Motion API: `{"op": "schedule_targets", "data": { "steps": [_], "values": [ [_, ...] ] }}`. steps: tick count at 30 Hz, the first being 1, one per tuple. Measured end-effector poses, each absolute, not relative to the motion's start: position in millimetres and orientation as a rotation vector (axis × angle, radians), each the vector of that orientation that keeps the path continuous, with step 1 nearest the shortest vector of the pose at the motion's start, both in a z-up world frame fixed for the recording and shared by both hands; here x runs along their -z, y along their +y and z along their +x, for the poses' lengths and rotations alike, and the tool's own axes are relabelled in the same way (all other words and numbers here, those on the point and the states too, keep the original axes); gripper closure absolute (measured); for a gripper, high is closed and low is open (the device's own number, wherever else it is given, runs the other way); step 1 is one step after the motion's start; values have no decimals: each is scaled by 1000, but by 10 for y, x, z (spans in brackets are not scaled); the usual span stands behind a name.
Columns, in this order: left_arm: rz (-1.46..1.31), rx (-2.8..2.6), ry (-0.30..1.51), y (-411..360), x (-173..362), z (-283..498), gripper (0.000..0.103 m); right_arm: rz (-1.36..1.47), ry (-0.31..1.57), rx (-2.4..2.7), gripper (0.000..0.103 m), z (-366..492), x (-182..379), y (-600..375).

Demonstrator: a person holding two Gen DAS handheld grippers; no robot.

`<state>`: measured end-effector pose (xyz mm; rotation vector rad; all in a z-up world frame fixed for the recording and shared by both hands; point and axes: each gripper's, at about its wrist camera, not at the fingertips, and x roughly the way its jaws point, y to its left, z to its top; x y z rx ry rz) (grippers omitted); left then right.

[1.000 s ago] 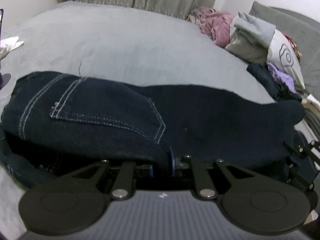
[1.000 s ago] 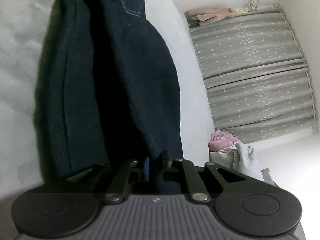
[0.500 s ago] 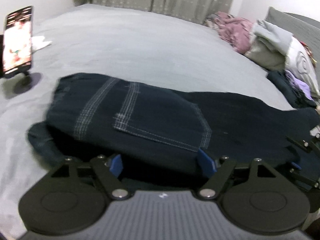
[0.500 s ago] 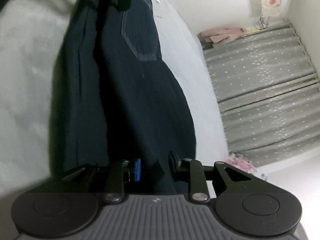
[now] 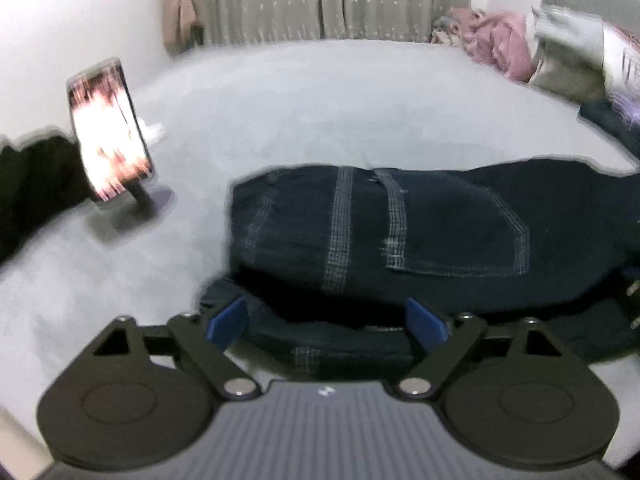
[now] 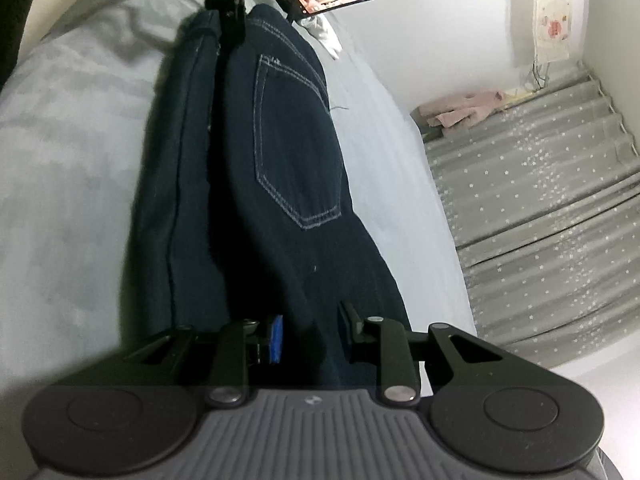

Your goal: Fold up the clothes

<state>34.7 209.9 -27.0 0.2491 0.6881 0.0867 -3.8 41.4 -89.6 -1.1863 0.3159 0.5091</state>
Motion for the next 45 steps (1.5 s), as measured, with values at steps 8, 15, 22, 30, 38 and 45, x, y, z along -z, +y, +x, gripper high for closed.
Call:
{"op": "schedule_targets", "data": {
  "steps": [8, 15, 22, 30, 38, 45],
  "values": [
    [429, -73, 716, 2120, 409, 494, 15, -1032, 302, -484, 90, 46, 694, 291],
    [455, -98, 686, 2144, 448, 667, 64, -969, 294, -465, 92, 151, 657, 135],
    [580, -125, 515, 2146, 415, 516, 87, -910, 271, -447, 94, 312, 556, 65],
    [767, -63, 515, 2120, 377, 321, 88, -887, 280, -490, 97, 197, 410, -29],
    [832, 3, 570, 2121, 316, 141, 88, -934, 340, -588, 97, 60, 312, -85],
    [844, 56, 642, 2104, 344, 53, 88, -1010, 428, -670, 97, 20, 477, -69]
  ]
}}
